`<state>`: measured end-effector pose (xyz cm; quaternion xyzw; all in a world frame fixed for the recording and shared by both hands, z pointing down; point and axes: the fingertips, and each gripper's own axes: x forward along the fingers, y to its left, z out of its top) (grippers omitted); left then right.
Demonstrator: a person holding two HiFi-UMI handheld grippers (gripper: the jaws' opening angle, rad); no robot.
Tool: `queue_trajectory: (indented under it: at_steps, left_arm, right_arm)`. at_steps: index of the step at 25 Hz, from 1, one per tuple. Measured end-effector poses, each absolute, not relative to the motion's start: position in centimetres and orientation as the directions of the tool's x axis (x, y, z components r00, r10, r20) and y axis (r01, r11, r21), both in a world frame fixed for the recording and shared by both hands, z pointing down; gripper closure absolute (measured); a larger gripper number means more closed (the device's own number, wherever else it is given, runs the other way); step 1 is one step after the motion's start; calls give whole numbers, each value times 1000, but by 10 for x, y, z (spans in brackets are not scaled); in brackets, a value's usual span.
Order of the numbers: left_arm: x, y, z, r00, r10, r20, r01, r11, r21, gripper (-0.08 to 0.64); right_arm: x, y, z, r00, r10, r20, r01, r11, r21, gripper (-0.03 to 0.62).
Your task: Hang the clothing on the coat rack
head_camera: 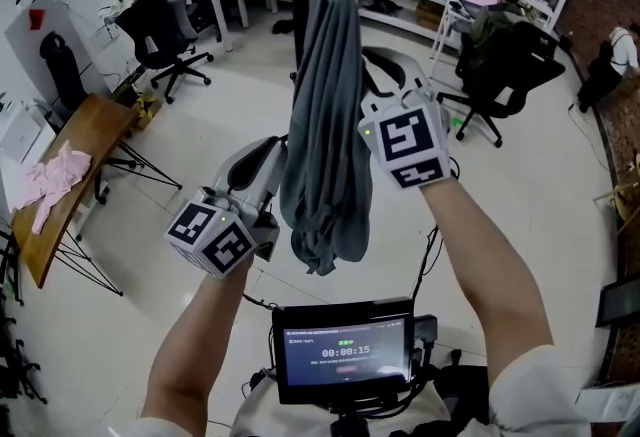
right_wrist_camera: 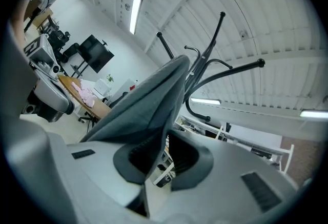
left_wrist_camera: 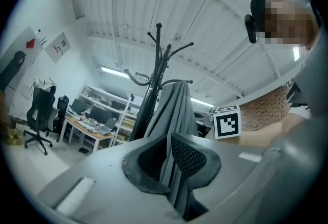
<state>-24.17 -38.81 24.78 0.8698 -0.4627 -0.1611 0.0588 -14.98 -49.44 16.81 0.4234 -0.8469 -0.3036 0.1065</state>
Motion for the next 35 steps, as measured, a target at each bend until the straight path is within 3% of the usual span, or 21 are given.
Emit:
queue_trajectory:
  at_steps: [35]
  left_arm:
    - [-221, -360, 266, 576, -786, -225, -719, -618, 319, 531]
  right_arm:
    - [-99, -442, 185, -614, -783, -103, -697, 477, 535, 532]
